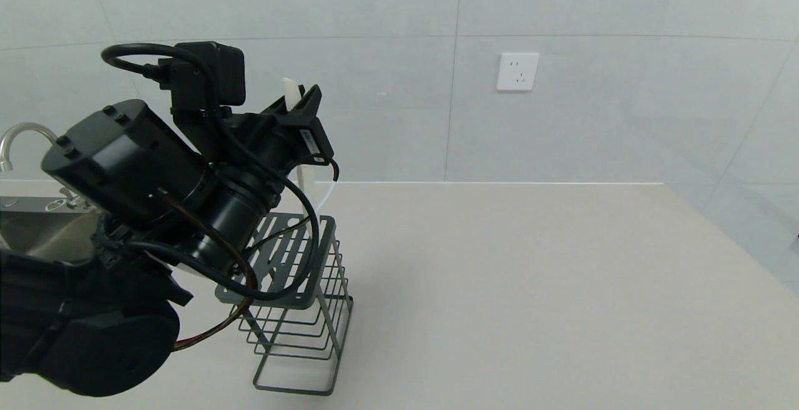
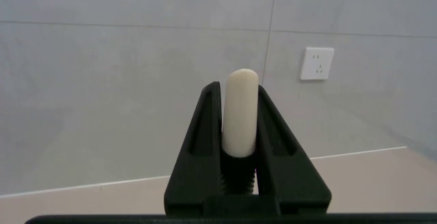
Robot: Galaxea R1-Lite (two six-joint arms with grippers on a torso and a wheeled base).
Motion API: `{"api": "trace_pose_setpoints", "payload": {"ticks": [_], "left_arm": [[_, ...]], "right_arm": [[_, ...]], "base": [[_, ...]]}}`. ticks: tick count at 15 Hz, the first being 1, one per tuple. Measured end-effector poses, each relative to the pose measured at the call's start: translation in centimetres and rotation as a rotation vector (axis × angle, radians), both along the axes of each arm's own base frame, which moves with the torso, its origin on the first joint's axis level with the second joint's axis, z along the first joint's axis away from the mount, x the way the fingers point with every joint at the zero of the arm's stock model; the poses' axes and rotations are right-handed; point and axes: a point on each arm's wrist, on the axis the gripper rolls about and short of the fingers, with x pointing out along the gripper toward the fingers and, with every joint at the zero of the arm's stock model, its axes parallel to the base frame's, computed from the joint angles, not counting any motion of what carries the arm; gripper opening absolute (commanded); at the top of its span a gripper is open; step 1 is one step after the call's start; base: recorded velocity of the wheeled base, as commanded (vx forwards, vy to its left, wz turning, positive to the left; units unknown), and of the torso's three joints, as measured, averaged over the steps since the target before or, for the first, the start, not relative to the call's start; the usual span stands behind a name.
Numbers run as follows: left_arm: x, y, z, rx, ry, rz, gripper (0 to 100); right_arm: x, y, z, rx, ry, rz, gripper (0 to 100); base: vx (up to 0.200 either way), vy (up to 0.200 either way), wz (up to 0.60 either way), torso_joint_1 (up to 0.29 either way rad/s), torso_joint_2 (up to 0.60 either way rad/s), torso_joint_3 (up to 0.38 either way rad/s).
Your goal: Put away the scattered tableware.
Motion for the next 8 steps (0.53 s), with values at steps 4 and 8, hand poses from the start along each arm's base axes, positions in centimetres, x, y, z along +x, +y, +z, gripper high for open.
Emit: {"api": "trace_pose_setpoints", "payload": {"ticks": [4,8], "left_arm": [[-0.13,0.10,-0.42,0.003,0.002,-0.001,0],[-0.16,0.07,-0.53,0.006,0.006,-0.002,0]], "right_arm": [[0.00,0.00,0.00,0.000,0.000,0.000,100],[0.00,0.00,0.00,0.000,0.000,0.000,100]], "base": [[0.000,0.000,0.00,0.000,0.00,0.000],[0.000,0.000,0.00,0.000,0.00,0.000]]}}
